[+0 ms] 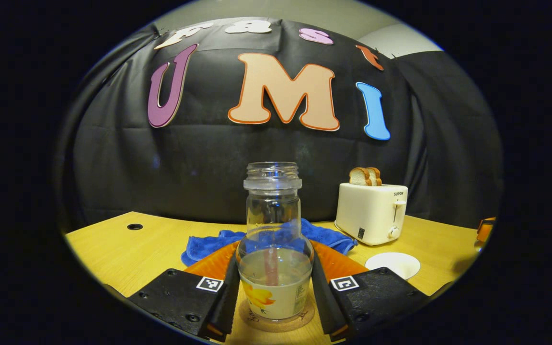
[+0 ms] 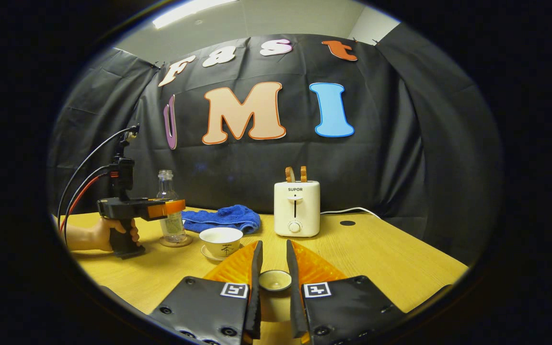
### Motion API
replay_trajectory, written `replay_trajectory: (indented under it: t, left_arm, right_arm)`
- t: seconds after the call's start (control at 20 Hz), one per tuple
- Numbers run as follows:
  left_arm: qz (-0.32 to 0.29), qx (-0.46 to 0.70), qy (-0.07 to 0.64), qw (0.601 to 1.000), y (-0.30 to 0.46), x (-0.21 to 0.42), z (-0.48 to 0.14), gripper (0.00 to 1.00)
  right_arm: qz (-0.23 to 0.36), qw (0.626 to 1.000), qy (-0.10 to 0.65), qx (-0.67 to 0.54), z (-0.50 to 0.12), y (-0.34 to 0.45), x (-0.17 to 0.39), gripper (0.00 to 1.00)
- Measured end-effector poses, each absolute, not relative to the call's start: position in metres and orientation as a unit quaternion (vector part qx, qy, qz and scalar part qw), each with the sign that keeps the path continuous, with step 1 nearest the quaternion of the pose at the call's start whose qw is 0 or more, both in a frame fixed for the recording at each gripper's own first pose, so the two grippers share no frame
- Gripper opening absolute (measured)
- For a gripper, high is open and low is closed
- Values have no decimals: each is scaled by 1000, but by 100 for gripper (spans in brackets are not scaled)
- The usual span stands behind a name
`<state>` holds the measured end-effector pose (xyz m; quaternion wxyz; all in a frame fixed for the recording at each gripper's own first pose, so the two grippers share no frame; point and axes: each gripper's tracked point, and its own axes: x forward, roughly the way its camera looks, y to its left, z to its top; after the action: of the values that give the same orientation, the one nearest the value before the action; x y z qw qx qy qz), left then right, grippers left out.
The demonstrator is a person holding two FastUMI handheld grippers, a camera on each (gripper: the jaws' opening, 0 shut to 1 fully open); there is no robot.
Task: Open the teacup lid with one hand, grasp the water bottle and pour water into the teacup with the other hand; after pouring, place the water bottle on the coaster and then close the teacup lid.
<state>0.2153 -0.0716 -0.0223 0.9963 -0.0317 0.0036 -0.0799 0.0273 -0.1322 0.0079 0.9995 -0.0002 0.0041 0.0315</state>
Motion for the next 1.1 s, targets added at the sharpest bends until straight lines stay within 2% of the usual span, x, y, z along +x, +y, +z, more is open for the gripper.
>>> replay_trajectory:
  t: [0.3, 0.9, 1.0, 1.05, 1.1]
  left_arm:
    - [-84, -17, -4, 996, -75, 212, -25, 66]
    - [-82, -1, 0, 997, -76, 212, -27, 73]
    - [-83, -1, 1, 997, -76, 212, -27, 78]
    - [-82, -1, 0, 997, -77, 212, -28, 88]
    - [-83, -1, 1, 997, -76, 212, -28, 94]
  right_arm:
    - [32, 999, 4, 0, 8, -132, 28, 28]
    - [31, 1000, 4, 0, 8, -133, 27, 28]
    - [31, 1000, 4, 0, 8, -133, 27, 28]
    - [31, 1000, 4, 0, 8, -133, 27, 28]
    - [31, 1000, 4, 0, 8, -133, 27, 28]
